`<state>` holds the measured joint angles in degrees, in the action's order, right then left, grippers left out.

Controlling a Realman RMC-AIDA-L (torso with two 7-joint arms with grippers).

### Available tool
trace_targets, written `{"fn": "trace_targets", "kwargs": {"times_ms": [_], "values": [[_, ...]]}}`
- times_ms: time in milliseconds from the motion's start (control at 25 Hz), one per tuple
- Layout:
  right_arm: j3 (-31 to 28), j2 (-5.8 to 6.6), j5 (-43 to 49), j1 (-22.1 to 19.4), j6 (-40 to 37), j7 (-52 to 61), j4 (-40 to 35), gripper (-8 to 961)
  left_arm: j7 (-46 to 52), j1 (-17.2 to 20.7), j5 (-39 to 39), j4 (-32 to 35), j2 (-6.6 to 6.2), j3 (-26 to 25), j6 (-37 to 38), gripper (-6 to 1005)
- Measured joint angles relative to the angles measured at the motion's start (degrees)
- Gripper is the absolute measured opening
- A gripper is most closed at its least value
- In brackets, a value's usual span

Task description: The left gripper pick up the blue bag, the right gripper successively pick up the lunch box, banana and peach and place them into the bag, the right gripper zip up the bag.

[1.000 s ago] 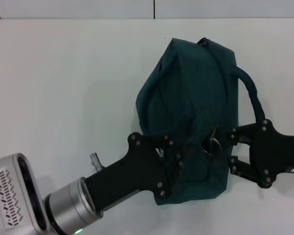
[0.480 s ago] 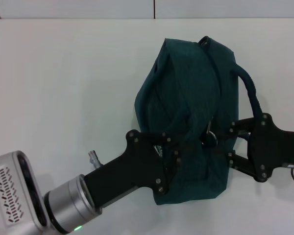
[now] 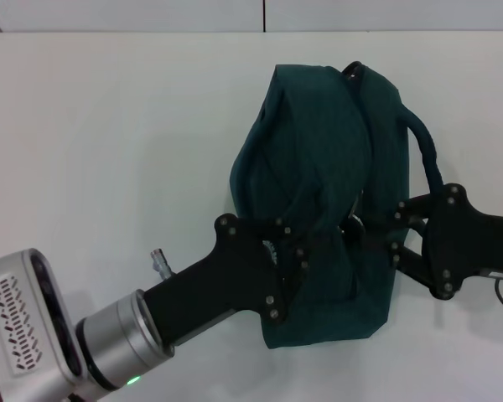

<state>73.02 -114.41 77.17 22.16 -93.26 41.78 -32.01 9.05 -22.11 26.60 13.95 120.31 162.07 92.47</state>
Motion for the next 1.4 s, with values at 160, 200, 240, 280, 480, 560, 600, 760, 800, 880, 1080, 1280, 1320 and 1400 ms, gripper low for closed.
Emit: {"fn": "trace_targets", "kwargs": {"times_ms": [160,200,240,280,480,560,600,760,800,880,1080,1280,1320,1400], "values": [[-0.1,-0.05,0.0,-0.3,0.3,-1.0,-0.9,159,0.0,-0.3,0.1,0.0,0.01,0.0,-0.1,44],[-0.5,-0.15,0.0,-0.4,0.4,-1.6,-1.1,138,0.0,-0.4,0.1,0.0,0.01,0.0,-0.1,44],[-0.9,-0.28,0.0,-0.5,0.5,-2.2,-1.1,116,0.0,-0.4,0.1,0.0,0.01,0.0,-0.2,44],[-1.9,-0.46,-0.1,-0.6,0.5,-2.9,-1.1,95,0.0,-0.4,0.2,0.0,0.01,0.0,-0.4,44],[-6.0,-0.82,-0.8,-1.3,-0.6,-5.1,-0.7,54,0.0,-0.8,0.6,0.0,0.08,-0.1,-1.2,44],[-6.4,-0.86,-1.3,-1.4,-0.8,-5.7,-0.6,44,0.0,-1.0,0.6,0.0,0.05,-0.1,-1.2,44],[-6.5,-0.88,-1.7,-1.4,-0.8,-6.0,-0.6,39,0.0,-1.1,0.6,0.0,0.03,-0.1,-1.3,44],[-6.5,-0.9,-3.1,-1.4,-0.9,-6.8,-0.6,24,0.0,-1.1,0.7,0.0,-0.05,-0.1,-1.3,44],[-6.4,-0.9,-3.1,-1.3,-0.9,-6.9,-0.6,21,0.0,-1.1,0.6,0.0,-0.07,-0.1,-1.3,44],[-6.4,-0.9,-3.1,-1.3,-0.9,-6.9,-0.6,19,0.0,-1.1,0.5,-0.1,-0.09,-0.1,-1.3,44],[-7.4,-0.86,-5.6,-1.9,-1.4,-5.7,-0.6,27,-0.1,-1.2,0.5,-0.1,-0.08,-0.1,-1.3,44],[-7.1,-0.01,-5.2,-2.5,-4.7,-3.2,-0.5,36,-0.2,-1.2,0.5,-0.2,-0.07,-0.1,-1.3,44],[-7.1,0.14,-4.7,-2.9,-5.4,-3.1,-0.4,77,-0.2,-1.2,0.5,-0.2,-0.07,-0.1,-1.3,44],[-7.1,0.38,-2.9,-3.3,-7.2,-3.0,-0.4,160,-0.2,-1.2,0.5,-0.2,-0.07,-0.1,-1.3,44]]}}
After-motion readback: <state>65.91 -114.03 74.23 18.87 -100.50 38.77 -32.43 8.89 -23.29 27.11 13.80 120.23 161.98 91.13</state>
